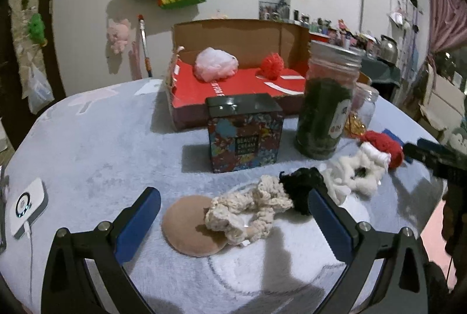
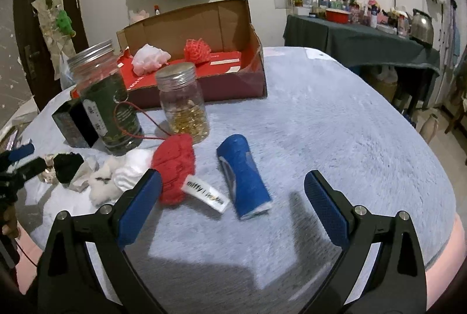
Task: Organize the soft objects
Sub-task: 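Move both open tools back toward the remaining soft items on the table, then grasp the tan round puff with the left tool while the right tool grasps the blue foam roll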
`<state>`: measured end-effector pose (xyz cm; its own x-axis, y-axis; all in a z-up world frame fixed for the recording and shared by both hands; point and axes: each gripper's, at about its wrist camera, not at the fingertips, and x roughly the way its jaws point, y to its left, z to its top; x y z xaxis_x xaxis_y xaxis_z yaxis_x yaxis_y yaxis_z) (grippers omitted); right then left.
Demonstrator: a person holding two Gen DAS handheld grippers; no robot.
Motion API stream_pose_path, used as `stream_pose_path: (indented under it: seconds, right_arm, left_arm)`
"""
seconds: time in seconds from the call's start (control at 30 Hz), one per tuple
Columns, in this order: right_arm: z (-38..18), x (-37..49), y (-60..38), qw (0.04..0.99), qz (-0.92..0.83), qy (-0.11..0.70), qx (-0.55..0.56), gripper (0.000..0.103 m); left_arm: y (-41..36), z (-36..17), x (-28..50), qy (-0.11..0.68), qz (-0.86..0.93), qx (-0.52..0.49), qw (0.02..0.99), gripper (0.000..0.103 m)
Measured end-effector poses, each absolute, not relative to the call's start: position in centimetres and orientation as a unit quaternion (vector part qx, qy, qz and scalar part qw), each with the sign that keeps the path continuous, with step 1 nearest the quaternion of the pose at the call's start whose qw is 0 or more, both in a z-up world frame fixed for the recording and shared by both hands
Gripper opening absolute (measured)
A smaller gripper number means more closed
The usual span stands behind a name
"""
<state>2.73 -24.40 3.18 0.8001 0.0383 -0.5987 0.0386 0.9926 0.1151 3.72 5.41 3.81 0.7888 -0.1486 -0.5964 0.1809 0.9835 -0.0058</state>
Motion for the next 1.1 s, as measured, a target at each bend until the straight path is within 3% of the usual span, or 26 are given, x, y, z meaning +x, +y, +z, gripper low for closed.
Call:
stream_pose_path:
  seconds: [1.1]
  right_arm:
    - [2.9,5.0,-26.8,0.927,0.017,0.371,0.053,0.096]
  left_arm:
    - [10.4,2.3,4.3,0.386,-0.092,0.096,0.913,0.100]
